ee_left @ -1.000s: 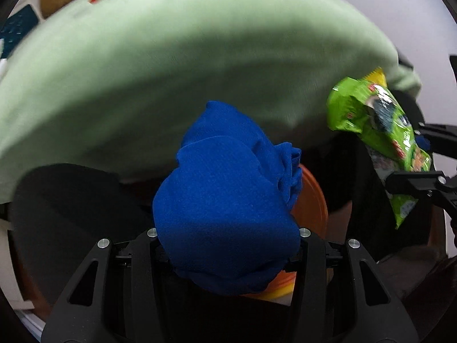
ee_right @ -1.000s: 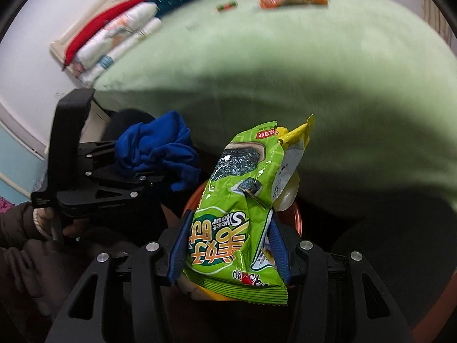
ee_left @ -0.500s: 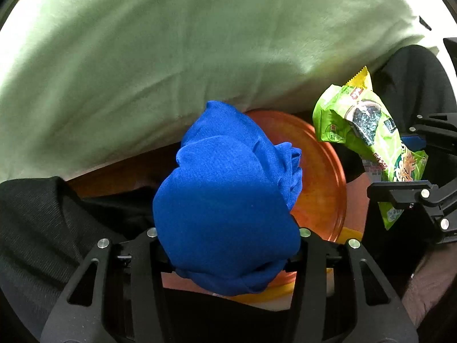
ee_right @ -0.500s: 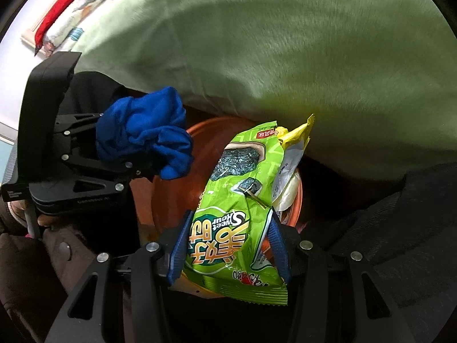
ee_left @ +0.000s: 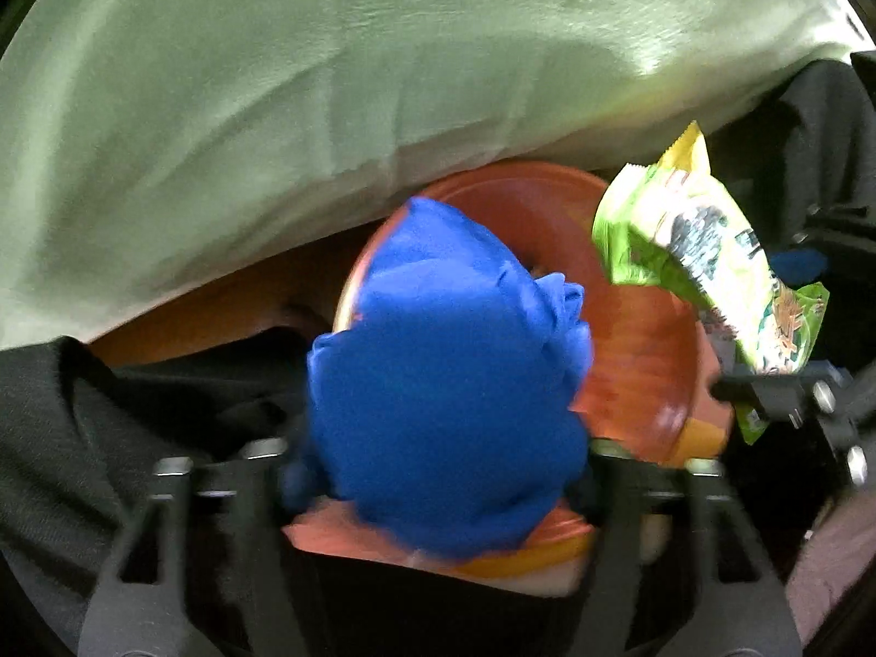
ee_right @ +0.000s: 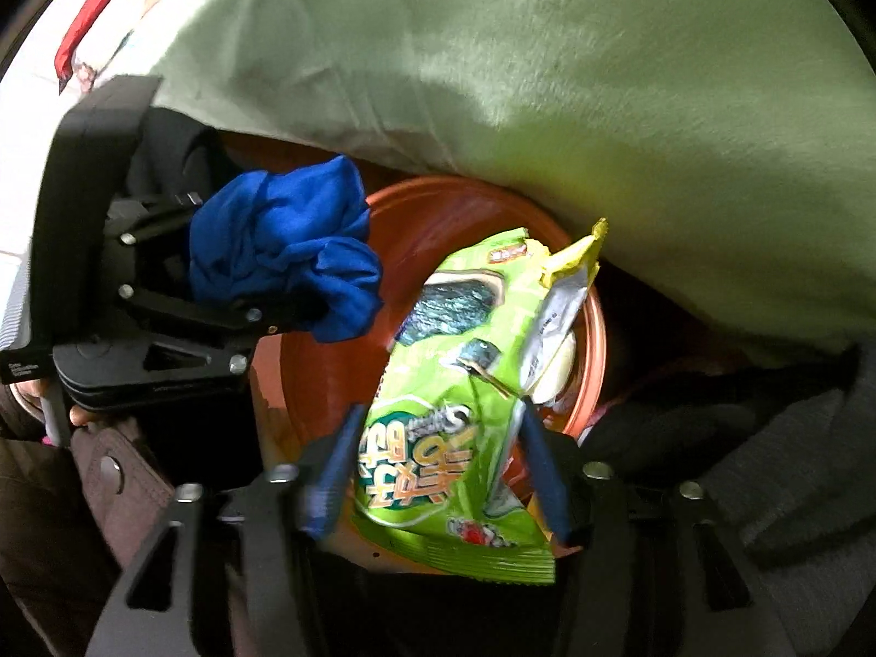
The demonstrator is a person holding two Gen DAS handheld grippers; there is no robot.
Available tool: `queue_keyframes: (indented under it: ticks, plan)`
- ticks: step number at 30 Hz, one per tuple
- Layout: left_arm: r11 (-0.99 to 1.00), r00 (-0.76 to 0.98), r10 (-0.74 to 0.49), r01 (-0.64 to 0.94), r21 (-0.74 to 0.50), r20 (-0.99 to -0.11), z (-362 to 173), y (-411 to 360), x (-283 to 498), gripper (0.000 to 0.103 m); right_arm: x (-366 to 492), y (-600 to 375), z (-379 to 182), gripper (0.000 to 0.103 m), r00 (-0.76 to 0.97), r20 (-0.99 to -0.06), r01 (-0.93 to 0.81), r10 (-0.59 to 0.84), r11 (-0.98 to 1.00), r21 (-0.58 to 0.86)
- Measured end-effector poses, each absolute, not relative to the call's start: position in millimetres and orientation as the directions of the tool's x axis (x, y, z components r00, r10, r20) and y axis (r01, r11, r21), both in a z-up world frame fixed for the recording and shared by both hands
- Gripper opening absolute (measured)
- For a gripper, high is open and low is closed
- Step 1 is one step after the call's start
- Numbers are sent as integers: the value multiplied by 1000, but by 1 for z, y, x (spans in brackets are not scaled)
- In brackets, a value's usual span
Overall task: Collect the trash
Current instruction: 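Carry the bag and cloth to the orange bucket and open both tools, then move both open tools back over the bed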
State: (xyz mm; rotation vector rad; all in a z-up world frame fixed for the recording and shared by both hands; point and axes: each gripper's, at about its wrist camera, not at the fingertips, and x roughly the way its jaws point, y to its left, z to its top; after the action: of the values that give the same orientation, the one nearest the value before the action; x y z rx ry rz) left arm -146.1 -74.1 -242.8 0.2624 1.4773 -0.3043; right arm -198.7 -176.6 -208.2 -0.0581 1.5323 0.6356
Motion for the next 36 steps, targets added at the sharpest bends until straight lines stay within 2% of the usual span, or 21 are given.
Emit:
queue_keyframes:
  ticks: [11,21,30,36]
  plan:
    - [961,44,-96,264,-82,-994,-241,-53,-131,86,-197,-176,-208,79,-59,-943,-420,328,849,321]
    - [965,115,-144,236,-114,-983,-220,-44,-151,86,-207,-179,-184,82,-4,-946,-438,324,850,293]
    - [962,283,-152,264,-76,-947,-177,-39,-166,86,-214,-175,-137,82,97,-925,-503,368,820,274]
    - [982,528,-77,185,26,-846,-112,-9,-155,87,-205,-182,-87,84,243,-872,-537,425,807,244]
